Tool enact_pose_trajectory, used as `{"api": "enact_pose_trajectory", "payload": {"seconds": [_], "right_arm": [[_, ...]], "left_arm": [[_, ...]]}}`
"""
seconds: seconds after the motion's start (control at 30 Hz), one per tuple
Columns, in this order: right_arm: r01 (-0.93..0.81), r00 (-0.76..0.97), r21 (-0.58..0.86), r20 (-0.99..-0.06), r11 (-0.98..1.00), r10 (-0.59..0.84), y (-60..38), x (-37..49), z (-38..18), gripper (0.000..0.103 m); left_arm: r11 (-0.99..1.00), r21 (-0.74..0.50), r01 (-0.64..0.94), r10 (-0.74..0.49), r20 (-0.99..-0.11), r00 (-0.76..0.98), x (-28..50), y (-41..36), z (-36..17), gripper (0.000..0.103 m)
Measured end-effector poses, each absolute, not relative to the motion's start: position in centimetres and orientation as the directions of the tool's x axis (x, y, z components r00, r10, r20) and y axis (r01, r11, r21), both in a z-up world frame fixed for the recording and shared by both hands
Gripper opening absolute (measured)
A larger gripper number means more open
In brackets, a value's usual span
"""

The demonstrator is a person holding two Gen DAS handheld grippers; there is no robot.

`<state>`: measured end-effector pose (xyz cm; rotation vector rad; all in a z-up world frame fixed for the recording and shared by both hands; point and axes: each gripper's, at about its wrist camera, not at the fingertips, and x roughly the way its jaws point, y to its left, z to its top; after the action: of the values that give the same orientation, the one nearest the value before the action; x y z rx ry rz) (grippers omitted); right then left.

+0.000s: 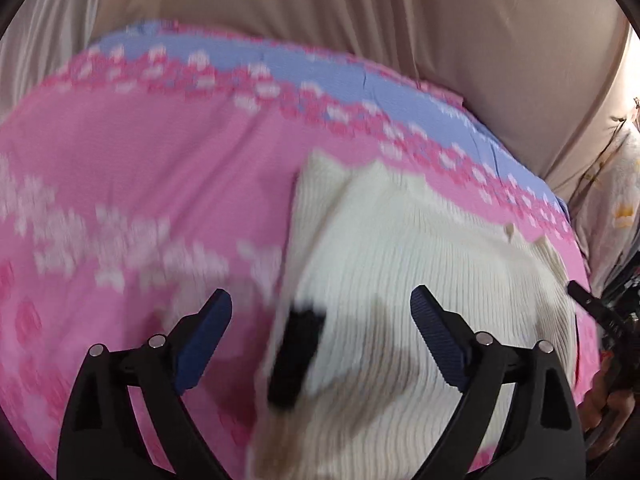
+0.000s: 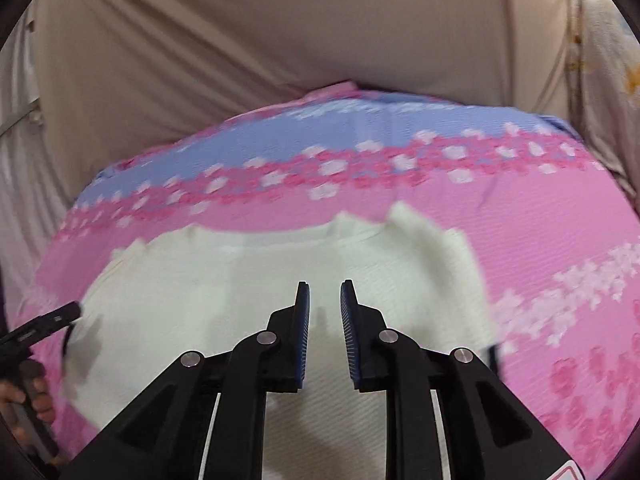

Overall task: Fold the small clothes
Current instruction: 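Grasp the folded sweater edge with both grippers and lift it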

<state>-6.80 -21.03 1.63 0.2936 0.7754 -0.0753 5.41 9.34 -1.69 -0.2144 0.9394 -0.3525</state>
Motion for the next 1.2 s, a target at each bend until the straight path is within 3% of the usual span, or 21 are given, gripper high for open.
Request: {"api": "enact_pose_trajectory", "payload": {"seconds": [0.07, 0.17, 0.23, 0.27, 0.37, 0.5, 0.6, 0.7, 0.8, 0.93, 1.0, 1.07, 1.2], "right_arm": [[0.111, 0.685, 0.220, -0.723, 0.969, 0.086, -17.8, -6.3, 0.3, 0.018], [0.107, 0.632, 0.141, -0.774, 0.984, 0.042, -15.1, -5.3, -2.2, 0.018], [0.111, 0.654, 0.120, -0.756, 0.987, 0.018, -14.7, -5.6, -2.8, 0.018], [0.108, 0.657, 0.110, -0.753, 0.988, 0.012, -14.6, -5.7, -2.8, 0.018], [0.105, 0.663, 0.125, -0.748, 0.987, 0.024, -15.1, -5.7, -2.9, 0.018], [0.108, 0.692, 0.145, -0.721, 0.983, 0.031, -15.3, -6.4, -3.1, 0.018], [0.110, 0.700, 0.180, -0.712, 0.978, 0.052, -15.6, -6.5, -3.1, 0.018], [0.117, 0.702, 0.301, -0.699, 0.946, 0.135, -17.5, -7.1, -2.9, 0.018], [0.158, 0.722, 0.432, -0.664, 0.888, 0.195, -20.8, -9.5, -1.8, 0.018], [0.259, 0.733, 0.467, -0.665, 0.845, 0.143, -25.9, -13.7, -1.2, 0.023], [0.305, 0.728, 0.502, -0.671, 0.809, 0.142, -28.4, -15.5, -1.4, 0.026], [0.332, 0.731, 0.522, -0.669, 0.785, 0.136, -29.9, -17.0, -1.3, 0.029], [0.298, 0.762, 0.545, -0.631, 0.784, 0.148, -30.9, -18.3, 0.6, 0.054]], "left_arm": [[0.924, -0.340, 0.173, -0.379, -0.771, 0.511, 4.9, 9.4, -3.6, 0.088], [0.940, -0.300, 0.163, -0.337, -0.739, 0.584, 3.8, 8.8, -3.6, 0.088], [0.930, -0.330, 0.162, -0.359, -0.728, 0.584, 3.9, 8.7, -3.5, 0.079], [0.915, -0.362, 0.180, -0.397, -0.721, 0.568, 4.1, 8.4, -3.4, 0.057], [0.896, -0.404, 0.186, -0.434, -0.704, 0.563, 4.2, 8.0, -2.3, 0.031], [0.846, -0.444, 0.296, -0.528, -0.614, 0.587, 2.8, 5.6, 2.1, 0.027], [0.809, -0.423, 0.408, -0.587, -0.561, 0.583, 1.1, 2.2, 5.3, 0.027], [0.757, -0.405, 0.513, -0.651, -0.540, 0.534, -0.3, -2.3, 7.0, 0.026], [0.713, -0.373, 0.594, -0.682, -0.565, 0.464, -1.7, -7.4, 6.7, 0.026], [0.682, -0.352, 0.641, -0.675, -0.640, 0.367, -2.4, -13.6, 3.1, 0.027], [0.690, -0.340, 0.639, -0.641, -0.696, 0.322, -2.3, -16.0, 0.4, 0.033], [0.696, -0.316, 0.645, -0.632, -0.697, 0.340, -3.4, -16.6, -0.2, 0.037], [0.685, -0.210, 0.697, -0.624, -0.664, 0.413, -6.9, -15.0, 2.7, 0.074]]}}
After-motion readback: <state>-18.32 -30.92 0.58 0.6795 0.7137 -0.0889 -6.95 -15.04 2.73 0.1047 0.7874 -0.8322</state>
